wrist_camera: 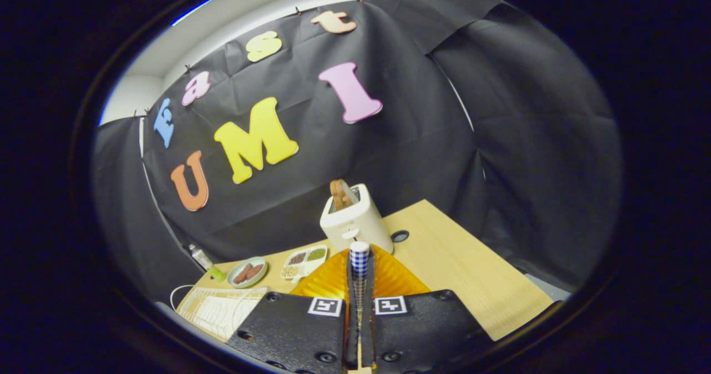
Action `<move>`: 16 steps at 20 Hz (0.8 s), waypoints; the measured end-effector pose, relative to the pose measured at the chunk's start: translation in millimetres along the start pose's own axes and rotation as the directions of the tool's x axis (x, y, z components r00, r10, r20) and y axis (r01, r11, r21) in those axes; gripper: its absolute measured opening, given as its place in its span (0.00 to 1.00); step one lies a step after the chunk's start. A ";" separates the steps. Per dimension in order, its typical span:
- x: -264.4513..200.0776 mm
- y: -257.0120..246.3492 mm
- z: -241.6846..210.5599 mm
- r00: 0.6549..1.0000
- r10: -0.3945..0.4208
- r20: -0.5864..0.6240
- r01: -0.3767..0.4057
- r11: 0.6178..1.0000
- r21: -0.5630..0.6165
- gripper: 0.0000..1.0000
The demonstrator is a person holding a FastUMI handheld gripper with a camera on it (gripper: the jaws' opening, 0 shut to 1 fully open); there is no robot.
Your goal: Take the plate from the dish rack, then take the spoon from the basket and place it into the plate.
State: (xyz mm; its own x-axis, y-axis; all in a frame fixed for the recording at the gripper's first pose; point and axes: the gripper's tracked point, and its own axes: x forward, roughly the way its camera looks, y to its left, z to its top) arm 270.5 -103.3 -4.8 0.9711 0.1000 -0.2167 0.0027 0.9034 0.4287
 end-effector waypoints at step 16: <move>-188.2 207.3 -123.9 0.975 0.210 0.068 -0.191 0.958 -0.214 0.08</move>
State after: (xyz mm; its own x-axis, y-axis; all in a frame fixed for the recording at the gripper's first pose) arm 58.7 116.8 16.2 0.9639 0.2590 -0.0620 -0.2345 0.9356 0.2640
